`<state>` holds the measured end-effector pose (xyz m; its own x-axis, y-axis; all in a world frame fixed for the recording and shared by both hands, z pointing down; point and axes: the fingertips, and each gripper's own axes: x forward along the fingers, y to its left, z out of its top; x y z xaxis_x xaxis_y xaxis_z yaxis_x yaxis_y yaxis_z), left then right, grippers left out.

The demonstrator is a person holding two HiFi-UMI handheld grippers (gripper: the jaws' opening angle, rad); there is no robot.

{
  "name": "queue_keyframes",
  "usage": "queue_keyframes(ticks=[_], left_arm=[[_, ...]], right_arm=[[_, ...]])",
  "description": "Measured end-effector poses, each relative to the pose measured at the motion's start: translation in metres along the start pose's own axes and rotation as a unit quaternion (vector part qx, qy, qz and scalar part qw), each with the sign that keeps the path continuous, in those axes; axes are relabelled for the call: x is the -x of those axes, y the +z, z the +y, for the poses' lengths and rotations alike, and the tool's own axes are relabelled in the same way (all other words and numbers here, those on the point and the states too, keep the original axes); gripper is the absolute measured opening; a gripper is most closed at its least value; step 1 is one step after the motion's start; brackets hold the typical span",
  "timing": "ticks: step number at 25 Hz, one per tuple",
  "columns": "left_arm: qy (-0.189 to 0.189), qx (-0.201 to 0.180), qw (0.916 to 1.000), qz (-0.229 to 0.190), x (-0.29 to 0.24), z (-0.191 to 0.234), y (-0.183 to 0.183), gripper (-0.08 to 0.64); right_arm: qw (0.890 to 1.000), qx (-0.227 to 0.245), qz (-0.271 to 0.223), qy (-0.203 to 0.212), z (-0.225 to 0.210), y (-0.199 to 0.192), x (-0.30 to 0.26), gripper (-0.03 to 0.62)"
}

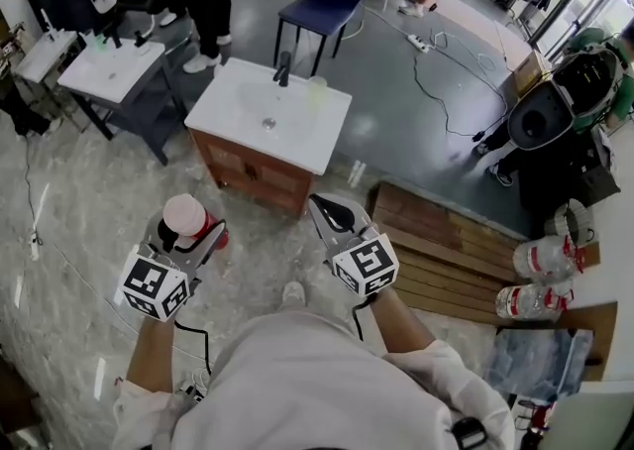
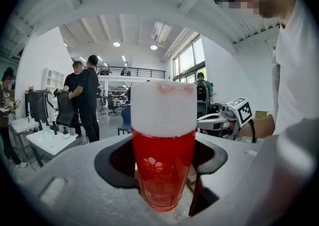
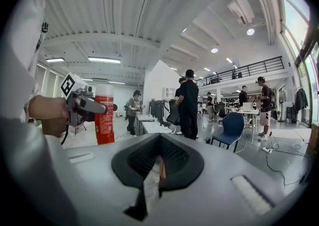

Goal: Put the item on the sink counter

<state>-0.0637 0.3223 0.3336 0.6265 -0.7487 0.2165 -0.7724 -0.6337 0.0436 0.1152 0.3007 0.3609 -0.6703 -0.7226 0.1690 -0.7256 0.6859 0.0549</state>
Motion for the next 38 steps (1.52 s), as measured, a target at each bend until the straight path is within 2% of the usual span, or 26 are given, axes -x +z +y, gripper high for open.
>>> queue_keyframes(ticks=[8, 17, 22, 38], left_arm=[[0.025, 0.008, 0.9996, -0.003, -0.051, 0.024, 0.012, 0.299], [0.029, 0.020, 0.9994, 0.006, -0.088, 0.063, 0.007, 0.299], [0.021, 0.024, 0.9994, 0.013, -0.114, 0.103, 0.003, 0.299], [-0.028, 0.002, 0.9996, 0.003, -0.185, 0.234, 0.030, 0.299]], right_arm=[[1.000, 0.004, 0.002, 0.029, -0.051, -0.001, -0.040, 0.005], [0.999, -0.005, 0.017, 0.044, -0.076, -0.011, -0.092, 0.005], [0.999, -0.005, 0.026, 0.036, -0.092, -0.011, -0.128, 0.005], [1.000, 0.001, 0.018, -0.016, -0.138, 0.019, -0.254, 0.005]])
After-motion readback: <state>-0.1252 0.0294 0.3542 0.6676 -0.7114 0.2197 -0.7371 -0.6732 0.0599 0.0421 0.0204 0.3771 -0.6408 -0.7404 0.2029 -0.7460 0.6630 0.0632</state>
